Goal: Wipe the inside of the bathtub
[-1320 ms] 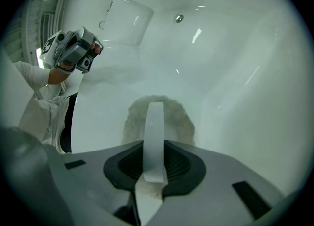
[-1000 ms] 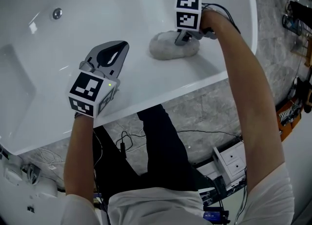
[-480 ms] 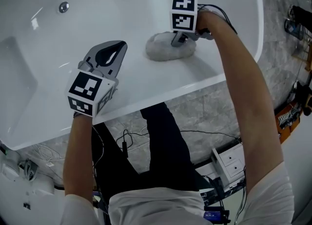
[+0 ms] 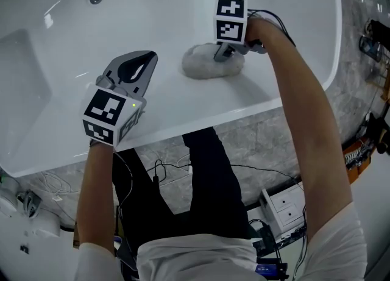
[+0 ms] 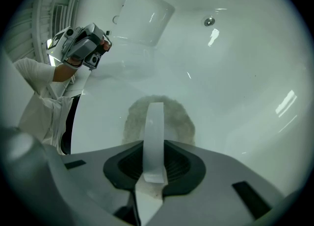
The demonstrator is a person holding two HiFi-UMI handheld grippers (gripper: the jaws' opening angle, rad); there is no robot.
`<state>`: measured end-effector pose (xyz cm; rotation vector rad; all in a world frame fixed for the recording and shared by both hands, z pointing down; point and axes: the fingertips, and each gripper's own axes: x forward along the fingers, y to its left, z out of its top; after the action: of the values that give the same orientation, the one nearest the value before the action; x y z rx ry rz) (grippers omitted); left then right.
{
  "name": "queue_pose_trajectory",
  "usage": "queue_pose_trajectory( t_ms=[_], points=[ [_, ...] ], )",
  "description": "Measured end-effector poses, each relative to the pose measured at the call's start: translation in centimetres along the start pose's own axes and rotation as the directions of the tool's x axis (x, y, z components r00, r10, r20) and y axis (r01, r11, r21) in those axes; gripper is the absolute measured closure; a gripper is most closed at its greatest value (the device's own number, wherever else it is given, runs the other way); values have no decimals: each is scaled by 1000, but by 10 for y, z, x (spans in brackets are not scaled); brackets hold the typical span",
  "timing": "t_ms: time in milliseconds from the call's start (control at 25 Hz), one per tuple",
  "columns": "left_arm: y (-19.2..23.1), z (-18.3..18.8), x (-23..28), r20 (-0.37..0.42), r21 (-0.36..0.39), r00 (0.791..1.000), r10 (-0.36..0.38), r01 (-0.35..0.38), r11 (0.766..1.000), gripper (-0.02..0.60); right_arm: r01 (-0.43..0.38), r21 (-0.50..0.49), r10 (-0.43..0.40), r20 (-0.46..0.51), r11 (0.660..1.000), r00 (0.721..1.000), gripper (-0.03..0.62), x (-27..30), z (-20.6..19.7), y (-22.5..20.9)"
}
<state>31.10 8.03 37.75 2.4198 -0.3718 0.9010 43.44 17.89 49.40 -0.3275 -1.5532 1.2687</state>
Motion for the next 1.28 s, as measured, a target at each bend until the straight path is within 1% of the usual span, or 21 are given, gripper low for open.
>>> queue_pose_trajectory(
  t_ms=[320, 560, 840, 960, 1160, 1280],
  points=[
    [22, -18, -24, 5, -24, 1000, 24, -24, 999, 569, -40, -40, 41, 12, 998, 999, 500, 16, 43, 16],
    [44, -31, -48, 19, -51, 999, 48, -46, 998, 569, -63, -72, 63, -2, 995, 998, 500, 28, 82, 29],
    [62, -48, -83, 30, -74, 996, 87, -84, 994, 569, -72, -106, 71, -8, 992, 997, 500, 40, 122, 47],
    [71, -58, -100, 31, -84, 994, 104, -101, 991, 569, -77, -118, 75, -25, 990, 997, 500, 46, 142, 56],
    [94, -79, -134, 39, -111, 989, 143, -138, 984, 569, -82, -148, 77, -44, 986, 996, 500, 59, 184, 69],
    [101, -88, -147, 47, -128, 986, 159, -152, 980, 569, -88, -147, 82, -52, 985, 995, 500, 66, 196, 73]
  ],
)
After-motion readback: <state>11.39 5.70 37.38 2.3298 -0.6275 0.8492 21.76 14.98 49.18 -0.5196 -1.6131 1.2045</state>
